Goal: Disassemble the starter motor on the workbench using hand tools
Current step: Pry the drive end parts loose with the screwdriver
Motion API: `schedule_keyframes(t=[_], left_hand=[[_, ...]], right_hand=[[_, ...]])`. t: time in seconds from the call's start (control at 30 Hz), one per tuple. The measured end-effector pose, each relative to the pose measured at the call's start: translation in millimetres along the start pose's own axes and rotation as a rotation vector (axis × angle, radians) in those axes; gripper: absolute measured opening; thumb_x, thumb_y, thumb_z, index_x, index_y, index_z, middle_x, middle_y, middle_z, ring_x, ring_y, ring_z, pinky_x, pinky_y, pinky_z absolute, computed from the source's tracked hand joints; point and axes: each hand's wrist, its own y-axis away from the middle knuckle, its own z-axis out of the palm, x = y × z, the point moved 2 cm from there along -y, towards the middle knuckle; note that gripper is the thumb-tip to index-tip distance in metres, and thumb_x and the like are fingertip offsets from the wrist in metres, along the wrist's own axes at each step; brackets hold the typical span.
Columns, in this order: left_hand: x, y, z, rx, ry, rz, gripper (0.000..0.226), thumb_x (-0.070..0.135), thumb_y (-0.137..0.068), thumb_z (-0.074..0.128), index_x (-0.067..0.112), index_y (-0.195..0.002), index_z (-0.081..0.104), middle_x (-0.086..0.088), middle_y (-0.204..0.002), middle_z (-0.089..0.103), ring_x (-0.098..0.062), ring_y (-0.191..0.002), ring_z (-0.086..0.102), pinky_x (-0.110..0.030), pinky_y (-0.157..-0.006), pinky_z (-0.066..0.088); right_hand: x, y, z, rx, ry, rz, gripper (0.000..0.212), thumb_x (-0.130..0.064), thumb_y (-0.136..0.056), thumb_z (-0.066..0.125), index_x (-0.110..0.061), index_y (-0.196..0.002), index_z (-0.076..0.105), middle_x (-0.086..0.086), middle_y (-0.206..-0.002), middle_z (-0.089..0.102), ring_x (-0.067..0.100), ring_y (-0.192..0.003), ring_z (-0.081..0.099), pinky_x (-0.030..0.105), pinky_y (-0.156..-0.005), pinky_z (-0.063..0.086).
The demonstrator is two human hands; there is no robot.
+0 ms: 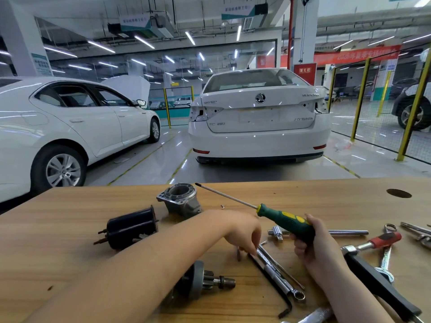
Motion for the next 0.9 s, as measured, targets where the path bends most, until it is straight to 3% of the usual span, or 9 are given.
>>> schedule_keyframes(t=[0.13,0.27,0.37,0.53,0.63,0.73,0.8,0.9], left_hand=[[-12,-4,4,0.068,0.062,-0.025,0.026,0.03,-0.088,0.062,0.013,-0.106,0.066,0.004,-0.095,0.056,-0.012,-0.087,0.051,-0.026,-0.073,0.041],[-18,-1,5,0.094,0.144,-0.022,0.026,0.033,-0.088,0.061,0.016,-0.106,0.066,0.004,-0.094,0.06,-0.009,-0.082,0.052,-0.023,-0.069,0.041],[-13,10,0,0.16,0.074,-0.001,0.03,0.038,-0.09,0.057,0.017,-0.109,0.065,0.003,-0.1,0.061,-0.009,-0.084,0.052,-0.025,-0.073,0.042],[-6,65,-21,0.31,-0.123,0.146,0.022,0.034,-0.092,0.054,0.017,-0.101,0.066,0.003,-0.091,0.063,-0.012,-0.082,0.054,-0.033,-0.077,0.047],[-14,107,-24,0.371,-0.123,0.124,0.027,0.044,-0.091,0.051,0.024,-0.103,0.064,0.009,-0.091,0.062,-0.003,-0.081,0.054,-0.025,-0.077,0.046],[-29,141,-6,0.29,-0.129,0.025,0.049,0.067,-0.083,0.044,0.041,-0.124,0.046,0.022,-0.104,0.053,0.01,-0.086,0.047,-0.012,-0.08,0.04],[-39,159,14,0.215,-0.084,0.006,0.07,0.083,-0.07,0.038,0.055,-0.133,0.024,0.029,-0.122,0.044,0.015,-0.106,0.039,-0.01,-0.093,0.033],[-51,173,35,0.167,0.008,-0.002,0.078,0.092,-0.054,0.037,0.076,-0.122,0.002,0.054,-0.127,0.015,0.033,-0.117,0.012,0.002,-0.099,0.014]], right_hand=[[1,0,0,0.003,0.0,0.005,0.024,-0.028,-0.093,0.046,-0.011,-0.077,0.051,0.01,-0.044,0.05,0.008,-0.028,0.033,0.01,-0.032,0.027],[1,-1,0,0.015,-0.007,0.017,0.024,-0.028,-0.092,0.047,-0.01,-0.077,0.051,0.01,-0.043,0.05,0.008,-0.027,0.034,0.011,-0.031,0.028],[1,-2,0,0.026,-0.003,0.029,0.024,-0.029,-0.092,0.048,-0.01,-0.078,0.051,0.01,-0.043,0.05,0.009,-0.027,0.034,0.011,-0.03,0.028],[2,-3,-1,0.009,-0.02,0.023,0.023,-0.028,-0.092,0.047,-0.011,-0.078,0.051,0.009,-0.041,0.05,0.009,-0.027,0.033,0.011,-0.031,0.027],[3,-4,-1,0.005,-0.019,0.021,0.023,-0.029,-0.092,0.047,-0.012,-0.078,0.051,0.008,-0.041,0.05,0.009,-0.027,0.034,0.01,-0.031,0.028],[3,-5,-2,0.013,-0.008,-0.002,0.023,-0.028,-0.092,0.047,-0.011,-0.077,0.05,0.006,-0.038,0.051,0.009,-0.025,0.034,0.009,-0.032,0.029],[2,-4,-2,0.016,-0.009,-0.016,0.023,-0.027,-0.092,0.047,-0.011,-0.076,0.049,0.005,-0.037,0.051,0.008,-0.025,0.034,0.009,-0.032,0.029],[2,-3,-1,0.01,-0.001,-0.024,0.024,-0.027,-0.093,0.046,-0.011,-0.076,0.049,0.006,-0.036,0.05,0.009,-0.024,0.032,0.009,-0.031,0.028]])
